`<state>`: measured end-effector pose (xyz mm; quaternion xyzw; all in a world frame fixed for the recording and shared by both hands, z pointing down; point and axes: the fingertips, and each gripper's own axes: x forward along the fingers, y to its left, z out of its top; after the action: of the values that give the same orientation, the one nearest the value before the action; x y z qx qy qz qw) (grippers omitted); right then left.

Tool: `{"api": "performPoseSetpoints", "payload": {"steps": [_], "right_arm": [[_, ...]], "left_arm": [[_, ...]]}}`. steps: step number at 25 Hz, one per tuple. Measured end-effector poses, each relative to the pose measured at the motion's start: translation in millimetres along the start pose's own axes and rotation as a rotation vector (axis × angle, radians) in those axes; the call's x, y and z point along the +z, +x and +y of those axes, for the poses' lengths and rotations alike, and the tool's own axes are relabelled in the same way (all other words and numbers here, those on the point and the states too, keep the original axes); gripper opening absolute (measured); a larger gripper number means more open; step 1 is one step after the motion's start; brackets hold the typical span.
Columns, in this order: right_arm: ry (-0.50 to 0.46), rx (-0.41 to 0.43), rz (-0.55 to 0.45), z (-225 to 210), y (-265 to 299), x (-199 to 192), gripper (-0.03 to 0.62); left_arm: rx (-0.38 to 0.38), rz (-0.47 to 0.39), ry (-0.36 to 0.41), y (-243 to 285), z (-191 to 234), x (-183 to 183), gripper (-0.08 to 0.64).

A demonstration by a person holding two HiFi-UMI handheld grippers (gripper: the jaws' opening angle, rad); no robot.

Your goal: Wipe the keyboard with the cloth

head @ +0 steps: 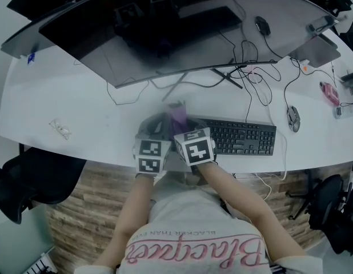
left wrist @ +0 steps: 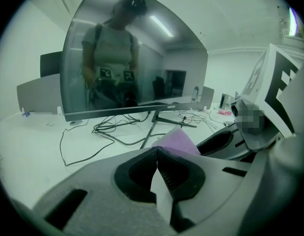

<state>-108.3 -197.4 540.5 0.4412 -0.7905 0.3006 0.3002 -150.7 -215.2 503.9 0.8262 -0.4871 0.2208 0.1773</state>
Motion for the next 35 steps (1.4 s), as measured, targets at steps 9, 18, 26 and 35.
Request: {"api": "performPoseSetpoints", "payload": {"steps": [9, 18, 26, 35], "right_arm": [[0.000, 0.001, 0.016, -18.0, -11.9, -8.8, 0.089], [0.011, 0.002, 0.024, -44.1, -27.8, -19.9, 0.089], [0.033, 0.007, 0.027, -69.9, -42.3, -28.8, 0.089], [0.054, 0.005, 0.024, -101.8, -60.1, -39.9, 0.089]], "left_arm": [[0.030, 0.002, 0.002, 1.4, -11.3, 2.7, 0.005], [0.011, 0.013, 0.011, 14.1, -47.2, 5.2, 0.005], [-0.009, 0.021, 0.021, 25.9, -79.5, 9.2, 0.005], [-0.035, 0.019, 0.026, 40.9, -117.4, 14.2, 0.005]]}}
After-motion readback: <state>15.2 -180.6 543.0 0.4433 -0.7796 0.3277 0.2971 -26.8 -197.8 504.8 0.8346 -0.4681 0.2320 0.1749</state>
